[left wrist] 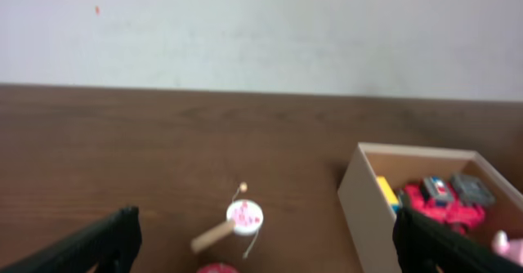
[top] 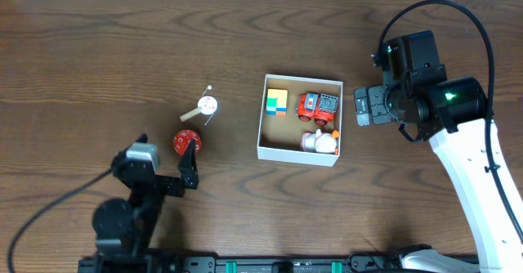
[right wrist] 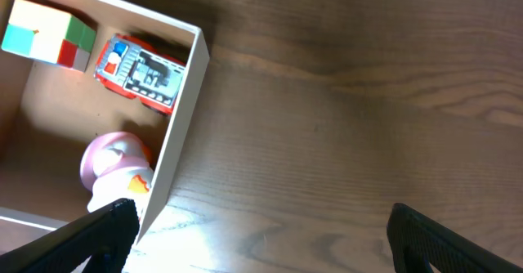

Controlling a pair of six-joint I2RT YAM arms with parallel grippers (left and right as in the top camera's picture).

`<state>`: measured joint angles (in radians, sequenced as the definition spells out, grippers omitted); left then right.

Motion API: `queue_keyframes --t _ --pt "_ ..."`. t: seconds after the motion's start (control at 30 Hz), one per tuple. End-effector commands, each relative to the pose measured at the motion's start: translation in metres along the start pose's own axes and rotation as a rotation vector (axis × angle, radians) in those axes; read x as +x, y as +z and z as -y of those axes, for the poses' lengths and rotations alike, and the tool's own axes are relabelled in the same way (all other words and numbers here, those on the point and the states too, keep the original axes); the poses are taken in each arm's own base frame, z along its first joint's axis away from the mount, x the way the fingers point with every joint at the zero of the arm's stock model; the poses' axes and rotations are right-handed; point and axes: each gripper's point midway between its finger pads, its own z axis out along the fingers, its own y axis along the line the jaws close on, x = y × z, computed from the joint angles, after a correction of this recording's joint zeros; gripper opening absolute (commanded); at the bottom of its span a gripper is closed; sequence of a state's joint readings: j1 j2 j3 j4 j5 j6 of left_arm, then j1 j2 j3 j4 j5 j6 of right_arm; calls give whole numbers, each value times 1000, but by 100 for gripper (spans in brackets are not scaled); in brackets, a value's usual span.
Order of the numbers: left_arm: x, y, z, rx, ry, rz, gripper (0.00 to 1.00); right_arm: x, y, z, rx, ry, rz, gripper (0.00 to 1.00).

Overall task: Pack container
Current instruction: 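Move the left gripper down and grasp the red lettered ball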

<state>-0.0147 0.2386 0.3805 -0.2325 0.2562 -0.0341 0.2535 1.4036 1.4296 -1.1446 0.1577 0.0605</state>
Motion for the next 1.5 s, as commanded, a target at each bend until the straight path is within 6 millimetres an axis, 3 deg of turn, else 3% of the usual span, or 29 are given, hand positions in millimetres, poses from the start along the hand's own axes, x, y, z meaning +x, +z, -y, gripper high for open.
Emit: queue_keyframes --t 0.0,0.17,0.3,0.53,0.73,0.87,1.07,1.27,1.3,1.37,1.47 --pt "-27 3 5 16 99 -62 98 -4 -5 4 11 21 20 99" --pt "-44 19 3 5 62 -260 98 -4 -5 4 11 21 20 99" --pt "-39 34 -1 -4 19 -453 98 -4 -5 4 11 21 20 99" --pt "28 70 -15 -19 -67 -825 98 -4 -5 4 11 21 20 99" --pt "97 70 -22 -31 -138 -1120 98 -4 -5 4 11 21 20 99" --pt "131 78 -27 -36 -162 -1225 98 -4 -5 4 11 21 20 99" --pt "165 91 -34 -40 -179 -1297 98 -4 -5 4 11 21 20 99" --pt "180 97 -40 -57 -173 -1322 99 -4 -5 4 11 21 20 99" --pt "181 97 -42 -71 -163 -1326 98 -4 -5 4 11 21 20 99" --pt "182 95 -47 -92 -146 -1332 81 -4 -5 4 11 21 19 99" --pt "184 92 -46 -85 -139 -1343 43 -4 -5 4 11 21 19 99"
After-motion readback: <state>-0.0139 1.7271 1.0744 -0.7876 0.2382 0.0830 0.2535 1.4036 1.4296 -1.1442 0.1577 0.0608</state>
